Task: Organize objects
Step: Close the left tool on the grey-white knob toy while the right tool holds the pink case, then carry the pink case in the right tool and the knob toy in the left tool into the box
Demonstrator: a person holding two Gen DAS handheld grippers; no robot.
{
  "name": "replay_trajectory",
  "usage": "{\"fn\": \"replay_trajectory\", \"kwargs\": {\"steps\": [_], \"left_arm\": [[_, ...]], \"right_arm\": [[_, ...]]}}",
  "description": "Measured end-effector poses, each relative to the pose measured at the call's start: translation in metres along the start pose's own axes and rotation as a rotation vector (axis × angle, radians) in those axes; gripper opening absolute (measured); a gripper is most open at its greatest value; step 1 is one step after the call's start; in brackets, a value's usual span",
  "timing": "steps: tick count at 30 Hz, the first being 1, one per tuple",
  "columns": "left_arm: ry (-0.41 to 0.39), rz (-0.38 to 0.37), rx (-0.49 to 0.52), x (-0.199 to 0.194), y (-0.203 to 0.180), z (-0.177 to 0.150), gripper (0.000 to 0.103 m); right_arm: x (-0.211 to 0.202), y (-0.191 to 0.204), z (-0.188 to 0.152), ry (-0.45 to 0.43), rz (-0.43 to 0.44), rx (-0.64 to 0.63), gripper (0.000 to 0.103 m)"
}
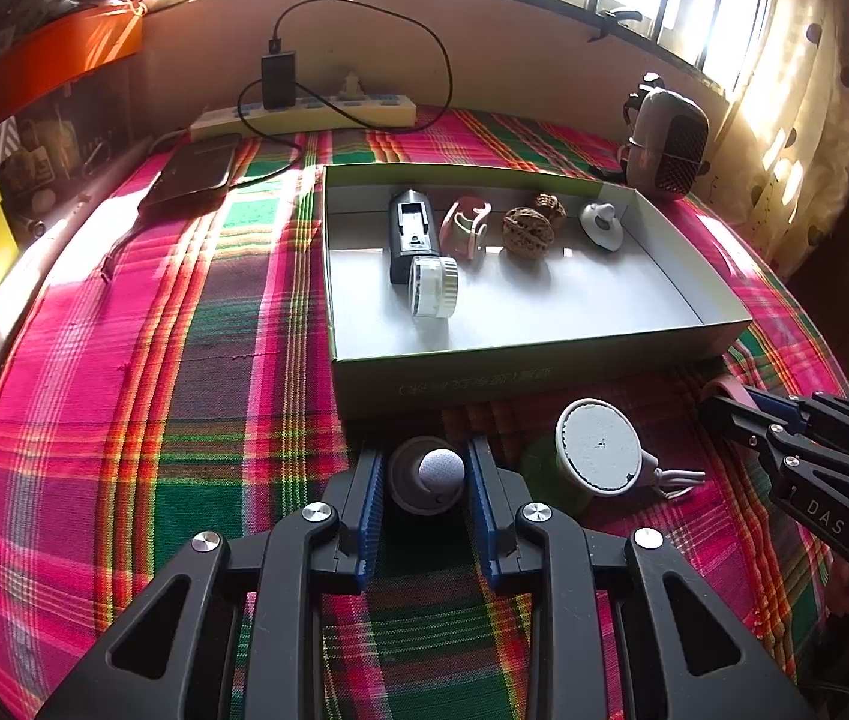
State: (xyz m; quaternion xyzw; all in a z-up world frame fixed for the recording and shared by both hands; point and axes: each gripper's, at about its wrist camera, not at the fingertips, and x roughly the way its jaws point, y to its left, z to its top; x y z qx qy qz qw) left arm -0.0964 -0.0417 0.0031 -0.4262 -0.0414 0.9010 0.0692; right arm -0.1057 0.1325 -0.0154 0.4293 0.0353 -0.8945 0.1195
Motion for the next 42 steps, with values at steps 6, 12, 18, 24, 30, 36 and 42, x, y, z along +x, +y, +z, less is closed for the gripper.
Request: {"fn": "replay_trajectory", "kwargs": {"steps": [6, 12, 18, 24, 30, 36, 42], "left_arm": [[-0.001, 0.001, 0.001, 0.000, 0.000, 0.000, 0.024], [0.000, 0.005, 0.002, 0.000, -0.001, 0.000, 0.024], [0.001, 0.007, 0.002, 0.000, -0.002, 0.000, 0.024], [0.006, 0.013, 0.005, 0.000, 0.000, 0.001, 0.024], [-0.006, 0.018, 0.011, -0.004, 0.000, 0.003, 0.024], [-0.034, 0.004, 0.016, -0.019, -0.003, 0.009, 0.024], [-0.068, -0.017, 0.026, -0.034, -0.010, 0.016, 0.024]], "right_arm": [[0.000, 0.000, 0.000, 0.000, -0.001, -0.001, 0.019], [0.000, 0.000, 0.000, 0.000, 0.000, 0.000, 0.019], [0.001, 0.000, 0.000, 0.001, -0.009, -0.005, 0.019], [0.001, 0.001, 0.000, 0.002, -0.007, -0.005, 0.019], [-0.004, 0.002, 0.002, -0.013, 0.003, -0.002, 0.019], [-0.012, 0.004, 0.006, -0.029, 0.018, -0.010, 0.019], [-0.022, 0.006, 0.013, -0.051, 0.031, -0.016, 0.019]]}}
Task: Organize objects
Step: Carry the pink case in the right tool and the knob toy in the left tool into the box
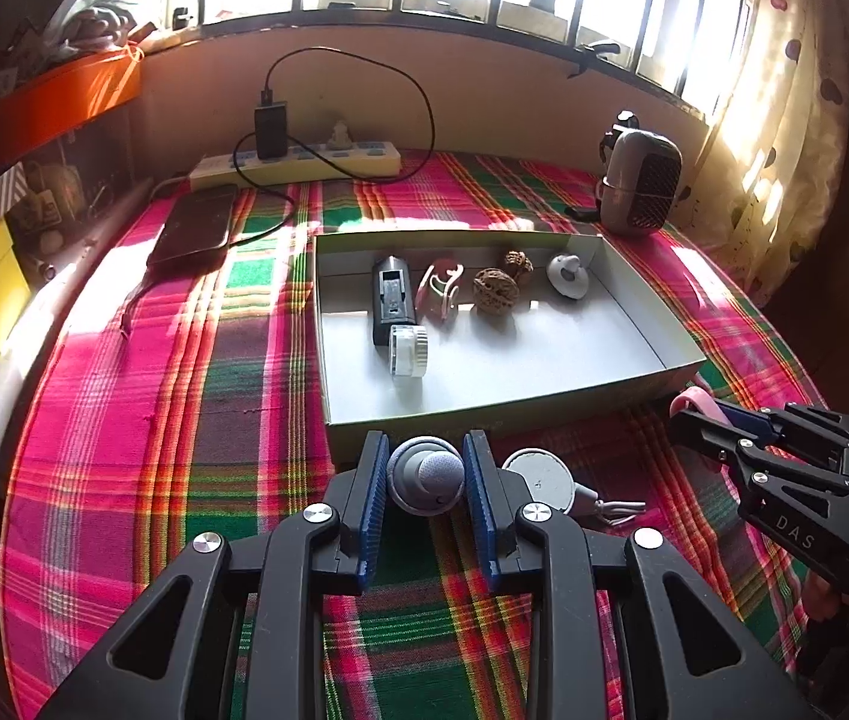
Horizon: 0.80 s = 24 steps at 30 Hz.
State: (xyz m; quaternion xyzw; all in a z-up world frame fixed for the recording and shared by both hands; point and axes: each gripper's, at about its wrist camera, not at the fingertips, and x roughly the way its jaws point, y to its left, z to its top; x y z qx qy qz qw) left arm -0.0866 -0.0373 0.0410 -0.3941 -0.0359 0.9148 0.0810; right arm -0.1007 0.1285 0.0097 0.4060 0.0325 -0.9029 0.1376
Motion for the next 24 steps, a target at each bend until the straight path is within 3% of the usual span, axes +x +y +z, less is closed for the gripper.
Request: {"fn": "replay_trajectory", "kwargs": {"steps": [13, 24], "left_arm": [[-0.022, -0.021, 0.032, 0.010, -0.016, 0.033, 0.024], [0.013, -0.026, 0.084, 0.046, -0.028, 0.055, 0.024]], "right_arm": [[-0.002, -0.001, 0.033, -0.038, 0.029, 0.008, 0.019], [0.031, -0.006, 0.067, -0.024, 0.051, 0.020, 0.019]]}}
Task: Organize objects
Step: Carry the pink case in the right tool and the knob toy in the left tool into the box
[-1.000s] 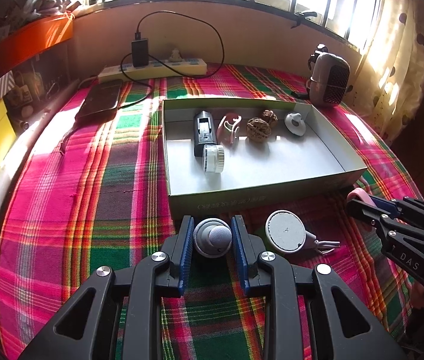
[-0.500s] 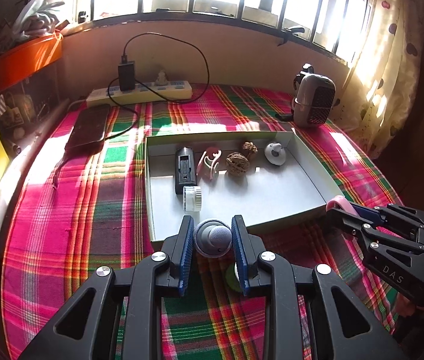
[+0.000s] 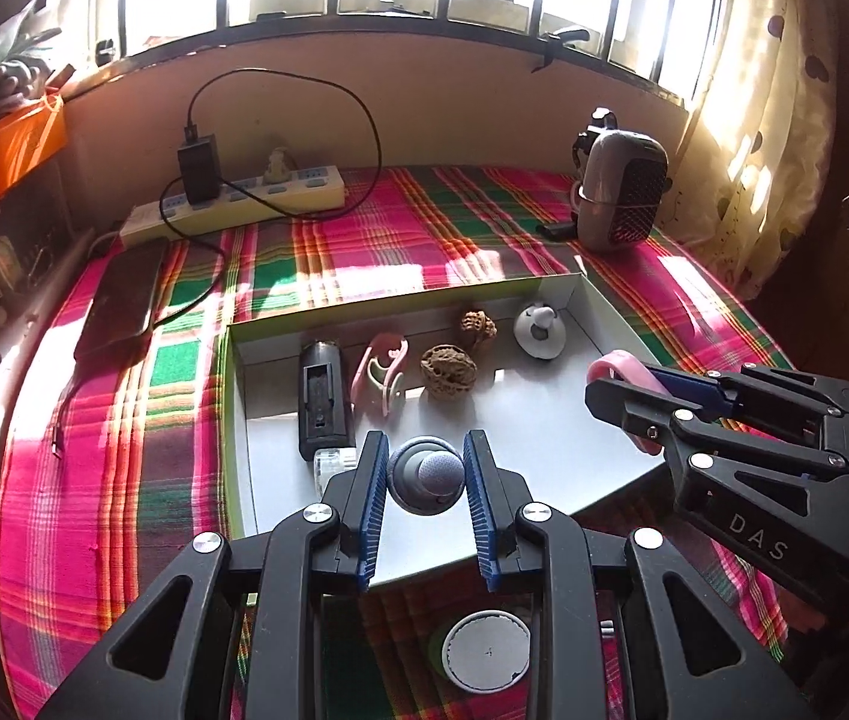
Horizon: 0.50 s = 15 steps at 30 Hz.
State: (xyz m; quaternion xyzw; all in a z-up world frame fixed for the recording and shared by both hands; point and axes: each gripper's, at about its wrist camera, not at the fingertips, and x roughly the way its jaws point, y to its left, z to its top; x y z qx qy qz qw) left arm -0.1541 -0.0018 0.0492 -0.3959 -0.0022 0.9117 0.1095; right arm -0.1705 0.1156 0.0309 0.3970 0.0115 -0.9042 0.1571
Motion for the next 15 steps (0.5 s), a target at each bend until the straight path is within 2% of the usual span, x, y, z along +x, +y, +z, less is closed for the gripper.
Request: {"fn": "replay_trajectory", "kwargs": {"steps": [15], "left_arm": [[0.065, 0.013, -0.002, 0.042, 0.006, 0.010, 0.024]], "right_arm": [[0.050, -0.008, 0.018, 0.066, 0.014, -0.006, 0.019]]}}
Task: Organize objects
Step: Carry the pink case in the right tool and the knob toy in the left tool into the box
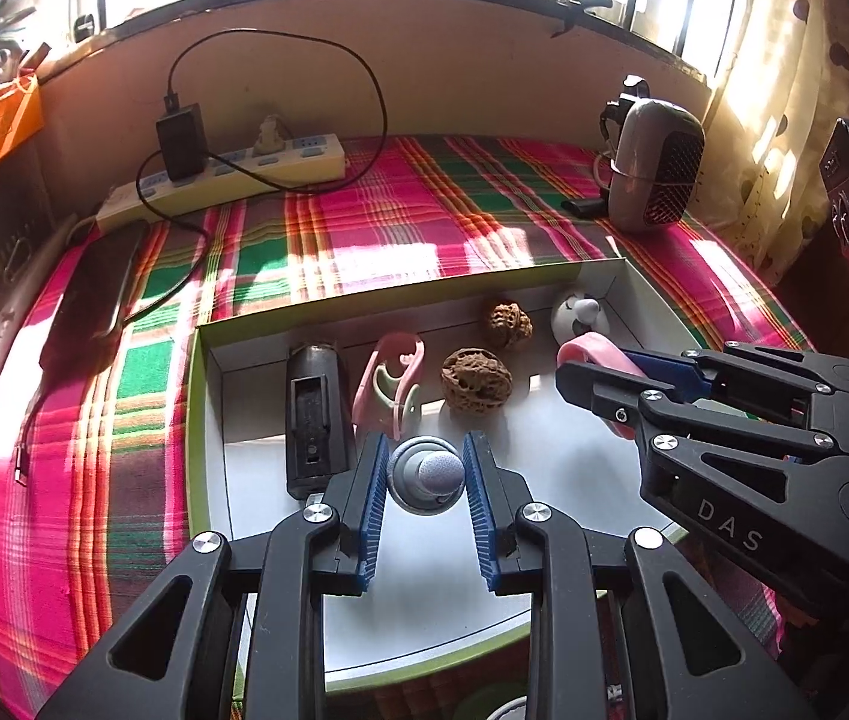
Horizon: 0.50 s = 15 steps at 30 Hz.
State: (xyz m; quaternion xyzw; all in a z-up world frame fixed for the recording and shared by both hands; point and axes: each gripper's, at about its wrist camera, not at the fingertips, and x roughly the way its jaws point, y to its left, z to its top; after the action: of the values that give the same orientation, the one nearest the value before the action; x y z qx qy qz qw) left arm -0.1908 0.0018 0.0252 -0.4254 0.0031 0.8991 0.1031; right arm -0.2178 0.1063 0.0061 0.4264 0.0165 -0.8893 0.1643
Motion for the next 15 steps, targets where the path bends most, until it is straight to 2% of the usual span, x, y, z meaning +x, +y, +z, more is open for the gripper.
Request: {"fn": "replay_trajectory", "kwargs": {"steps": [15], "left_arm": [[0.024, 0.018, 0.005, 0.015, 0.003, 0.002, 0.024]], "right_arm": [[0.018, 0.004, 0.007, 0.024, 0.010, -0.008, 0.019]]}}
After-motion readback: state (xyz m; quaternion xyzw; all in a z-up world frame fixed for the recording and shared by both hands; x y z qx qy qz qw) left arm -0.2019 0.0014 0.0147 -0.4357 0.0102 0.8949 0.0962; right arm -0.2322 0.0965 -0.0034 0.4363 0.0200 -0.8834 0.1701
